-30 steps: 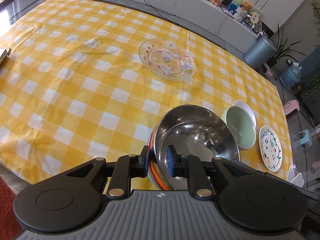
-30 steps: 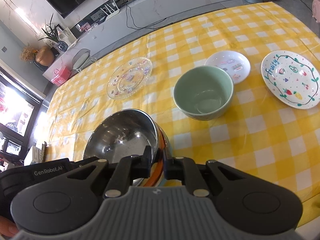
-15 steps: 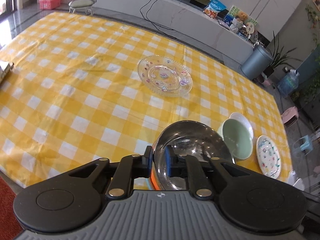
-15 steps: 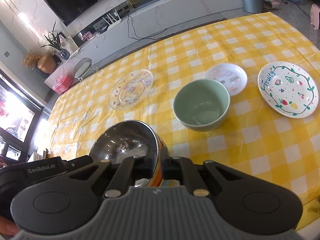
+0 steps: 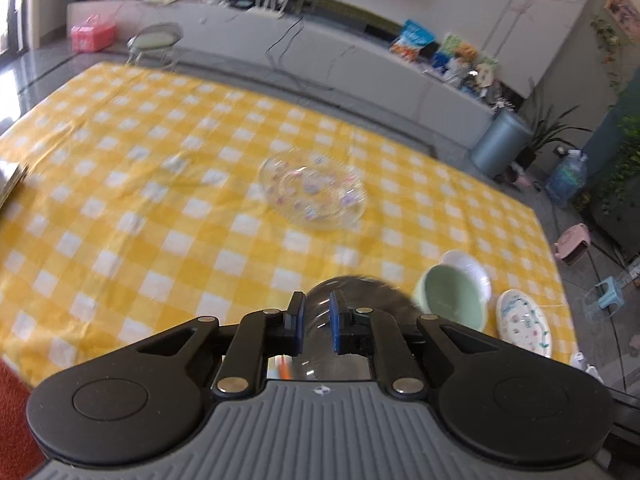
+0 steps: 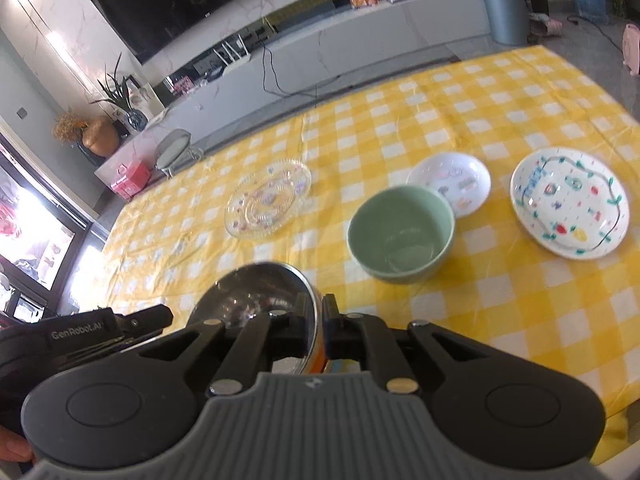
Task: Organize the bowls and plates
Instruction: 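Open the left tool and lift it off the stacked bowls, then reach the left tool to the pale green bowl rim and grasp it, then carry the green bowl with the left tool toward the stacked steel bowls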
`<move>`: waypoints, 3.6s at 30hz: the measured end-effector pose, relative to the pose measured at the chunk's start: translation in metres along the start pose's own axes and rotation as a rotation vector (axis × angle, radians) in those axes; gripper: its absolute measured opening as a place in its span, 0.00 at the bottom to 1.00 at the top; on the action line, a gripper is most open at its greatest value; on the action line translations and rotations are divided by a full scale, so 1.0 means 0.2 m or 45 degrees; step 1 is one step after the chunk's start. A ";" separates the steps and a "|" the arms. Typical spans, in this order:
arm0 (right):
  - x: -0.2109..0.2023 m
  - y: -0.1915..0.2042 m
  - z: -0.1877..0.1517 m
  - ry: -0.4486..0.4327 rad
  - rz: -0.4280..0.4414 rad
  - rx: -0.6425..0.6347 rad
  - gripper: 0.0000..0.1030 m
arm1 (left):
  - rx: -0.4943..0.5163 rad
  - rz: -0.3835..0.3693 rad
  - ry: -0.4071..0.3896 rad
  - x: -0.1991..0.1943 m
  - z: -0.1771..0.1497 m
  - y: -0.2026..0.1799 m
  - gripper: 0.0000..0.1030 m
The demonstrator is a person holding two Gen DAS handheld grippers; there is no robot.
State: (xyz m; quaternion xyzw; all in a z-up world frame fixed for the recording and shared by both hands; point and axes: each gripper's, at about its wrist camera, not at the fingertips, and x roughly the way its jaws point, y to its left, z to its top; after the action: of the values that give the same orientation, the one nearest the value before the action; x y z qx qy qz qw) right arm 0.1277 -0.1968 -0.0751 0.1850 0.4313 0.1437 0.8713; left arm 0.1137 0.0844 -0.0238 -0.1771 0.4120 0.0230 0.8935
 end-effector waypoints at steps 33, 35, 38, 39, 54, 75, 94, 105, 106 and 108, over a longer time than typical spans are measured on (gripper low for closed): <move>0.17 -0.63 0.40 -0.057 -0.093 0.125 0.32 | 0.093 -0.198 0.222 0.55 0.18 -0.58 0.40; 0.21 -0.68 0.40 -0.042 -0.077 0.169 0.32 | 0.098 -0.165 0.248 0.61 0.20 -0.58 0.40; 0.28 -0.73 0.41 0.001 -0.016 0.244 0.31 | 0.140 -0.108 0.297 0.68 0.20 -0.58 0.40; 0.30 -0.74 0.40 0.016 -0.003 0.252 0.31 | 0.162 -0.097 0.313 0.70 0.20 -0.58 0.40; 0.53 -0.59 0.32 0.194 -0.003 0.123 0.22 | 0.341 0.030 0.519 0.91 0.09 -0.60 0.33; 0.56 -0.58 0.29 0.217 -0.050 0.112 0.13 | 0.395 0.103 0.546 0.94 0.06 -0.66 0.08; 0.33 -0.57 0.27 0.099 0.001 0.134 0.11 | 0.369 0.037 0.390 0.65 0.09 -0.70 0.08; 0.06 -0.42 0.22 0.005 0.046 0.086 0.11 | 0.354 -0.030 0.215 0.30 0.10 -0.67 0.08; 0.04 -0.39 0.21 -0.003 0.052 0.078 0.11 | 0.348 -0.035 0.202 0.27 0.11 -0.65 0.08; -0.01 -0.35 0.20 -0.017 0.065 0.063 0.11 | 0.336 -0.040 0.178 0.21 0.11 -0.62 0.08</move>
State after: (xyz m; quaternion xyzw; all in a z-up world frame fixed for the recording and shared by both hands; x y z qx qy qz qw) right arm 0.1654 -0.2669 -0.0828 0.2185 0.4240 0.1541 0.8653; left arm 0.1798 -0.0281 -0.0048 -0.0656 0.4698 -0.0577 0.8785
